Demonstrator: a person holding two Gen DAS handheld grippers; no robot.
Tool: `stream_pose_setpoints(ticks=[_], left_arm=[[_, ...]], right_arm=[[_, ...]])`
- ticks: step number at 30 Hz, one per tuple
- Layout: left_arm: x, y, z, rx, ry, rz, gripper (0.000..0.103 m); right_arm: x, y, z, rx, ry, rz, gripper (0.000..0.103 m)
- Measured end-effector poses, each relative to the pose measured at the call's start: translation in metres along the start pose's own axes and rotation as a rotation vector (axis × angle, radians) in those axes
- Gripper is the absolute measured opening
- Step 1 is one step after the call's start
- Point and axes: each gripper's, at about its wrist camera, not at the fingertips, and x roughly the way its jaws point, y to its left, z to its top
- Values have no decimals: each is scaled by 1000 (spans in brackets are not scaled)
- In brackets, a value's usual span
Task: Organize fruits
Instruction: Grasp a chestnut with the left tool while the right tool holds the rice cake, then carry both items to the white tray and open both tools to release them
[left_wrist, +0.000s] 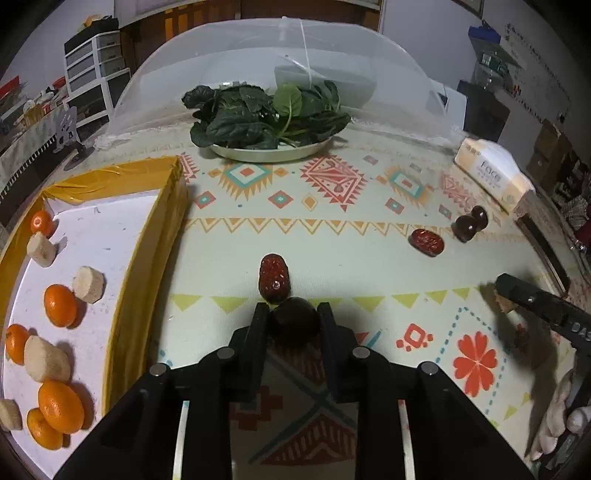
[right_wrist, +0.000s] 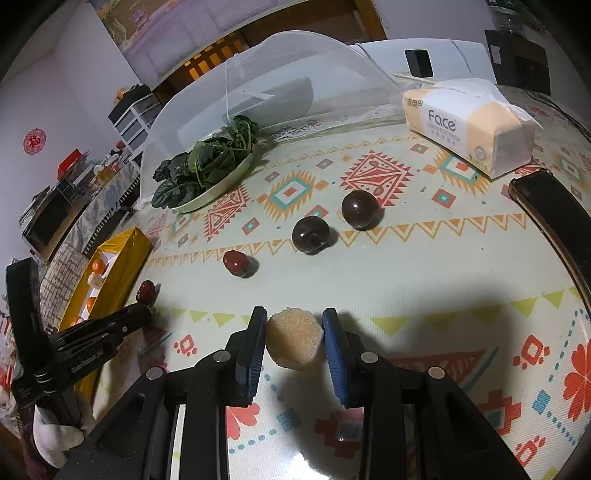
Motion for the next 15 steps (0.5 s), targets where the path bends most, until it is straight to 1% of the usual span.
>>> stream_pose_setpoints(ticks=[4, 8, 12, 15], left_arm=[[-26, 12, -4, -52, -41, -39, 25], [-64, 39, -12, -122, -99, -57, 25], [-98, 76, -21, -191, -152, -42, 26], [-114, 102, -25, -231, -185, -20, 26]], right_arm=[[-2, 5, -1, -23, -24, -14, 33], [-5, 8, -1, -28, -29, -11, 33], [-11, 20, 0, 9, -5, 63, 33], [-16, 48, 4, -6, 3, 129, 33]])
